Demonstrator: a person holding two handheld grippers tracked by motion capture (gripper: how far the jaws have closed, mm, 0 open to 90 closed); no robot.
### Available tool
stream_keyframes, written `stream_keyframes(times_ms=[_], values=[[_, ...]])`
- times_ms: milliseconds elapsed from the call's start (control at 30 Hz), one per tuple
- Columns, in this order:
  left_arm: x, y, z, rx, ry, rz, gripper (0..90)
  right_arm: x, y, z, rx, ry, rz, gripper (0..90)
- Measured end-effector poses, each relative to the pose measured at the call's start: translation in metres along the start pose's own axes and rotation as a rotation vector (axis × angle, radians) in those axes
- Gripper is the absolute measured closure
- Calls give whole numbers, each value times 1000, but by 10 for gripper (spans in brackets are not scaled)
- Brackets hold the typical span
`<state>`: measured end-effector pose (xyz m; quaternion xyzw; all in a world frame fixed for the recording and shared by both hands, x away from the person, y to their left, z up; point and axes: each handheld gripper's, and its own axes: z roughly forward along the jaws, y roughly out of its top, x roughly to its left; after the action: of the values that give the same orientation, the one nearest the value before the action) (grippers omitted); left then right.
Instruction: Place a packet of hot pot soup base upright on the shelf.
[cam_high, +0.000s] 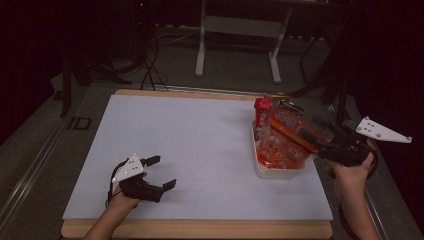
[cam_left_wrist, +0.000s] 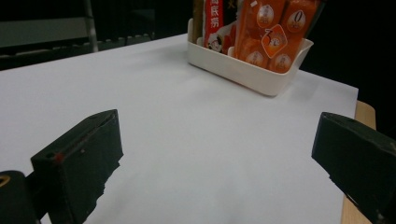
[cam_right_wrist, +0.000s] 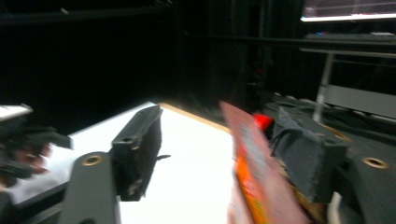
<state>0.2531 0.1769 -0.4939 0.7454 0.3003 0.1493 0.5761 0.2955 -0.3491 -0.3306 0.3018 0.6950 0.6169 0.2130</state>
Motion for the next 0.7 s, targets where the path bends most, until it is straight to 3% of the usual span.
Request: stream_keyframes(times_ms=[100, 200, 267, 300, 467, 567, 700], values=[[-2, 0, 0, -4, -2, 1, 24, 10, 3, 4, 0, 20, -9, 215], [-3, 0, 0, -4, -5, 7, 24, 29, 1, 15, 6, 96, -6, 154], [-3, 1, -1, -10, -5, 8, 24, 33, -1, 19, 7, 108, -8, 147], [-3, 1, -1, -12, -5, 5, 24, 41, -9, 28, 19, 126, -7, 141], [-3, 0, -1, -18, -14, 3, 24, 51, -23, 43, 59, 144, -33, 140], [-4, -1, -1, -20, -18, 6, 24, 59, -44, 55, 96, 194, -2, 142], [-4, -1, -1, -19, -18, 15, 24, 63, -66, 64, 116, 215, 23, 142]])
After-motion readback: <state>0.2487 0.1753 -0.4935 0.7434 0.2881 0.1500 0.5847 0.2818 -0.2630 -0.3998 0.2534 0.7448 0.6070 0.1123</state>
